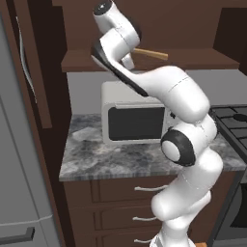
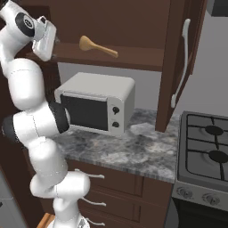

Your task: Organize the utensils by type. Pick up the wooden spoons from the counter and place them in the open cabinet. Then pick up the metallic utensils from the counter and place them in the open drawer.

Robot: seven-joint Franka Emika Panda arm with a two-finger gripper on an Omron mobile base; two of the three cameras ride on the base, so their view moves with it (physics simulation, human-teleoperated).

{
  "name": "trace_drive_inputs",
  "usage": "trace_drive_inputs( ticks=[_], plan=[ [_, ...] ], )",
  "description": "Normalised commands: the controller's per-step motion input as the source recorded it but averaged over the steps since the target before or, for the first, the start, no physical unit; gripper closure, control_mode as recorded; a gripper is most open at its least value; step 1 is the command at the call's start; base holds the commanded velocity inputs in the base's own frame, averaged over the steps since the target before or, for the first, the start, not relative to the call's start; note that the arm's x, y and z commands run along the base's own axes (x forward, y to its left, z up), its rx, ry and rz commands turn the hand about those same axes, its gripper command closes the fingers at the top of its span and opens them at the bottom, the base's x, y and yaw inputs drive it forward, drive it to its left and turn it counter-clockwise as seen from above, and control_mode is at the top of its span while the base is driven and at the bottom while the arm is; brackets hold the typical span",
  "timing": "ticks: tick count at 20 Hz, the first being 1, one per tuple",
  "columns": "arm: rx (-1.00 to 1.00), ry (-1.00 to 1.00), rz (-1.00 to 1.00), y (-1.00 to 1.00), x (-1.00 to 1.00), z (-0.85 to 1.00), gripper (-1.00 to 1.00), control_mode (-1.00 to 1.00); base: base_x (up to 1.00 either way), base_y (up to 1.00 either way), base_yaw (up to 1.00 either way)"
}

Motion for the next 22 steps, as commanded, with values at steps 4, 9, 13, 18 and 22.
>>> trace_drive_inputs(
  ticks=[4,9,13,18,22],
  plan=[
    [-0.07,-0.15,0.00,0.00,-1.00,-1.00,-1.00,-1.00,0.00,0.00,0.00],
    [0.00,0.00,-0.02,-0.10,-0.58,-0.90,-1.00,-1.00,0.00,0.00,0.00],
    [0.02,0.05,-0.03,-0.09,-0.26,-0.70,-1.00,-1.00,0.00,0.00,0.00],
    [0.14,0.16,-0.06,-0.20,0.00,-0.13,-1.00,-1.00,0.00,0.00,0.00],
    [0.13,0.14,-0.06,0.00,0.00,0.00,-1.00,-1.00,0.00,0.00,0.00]
  ],
)
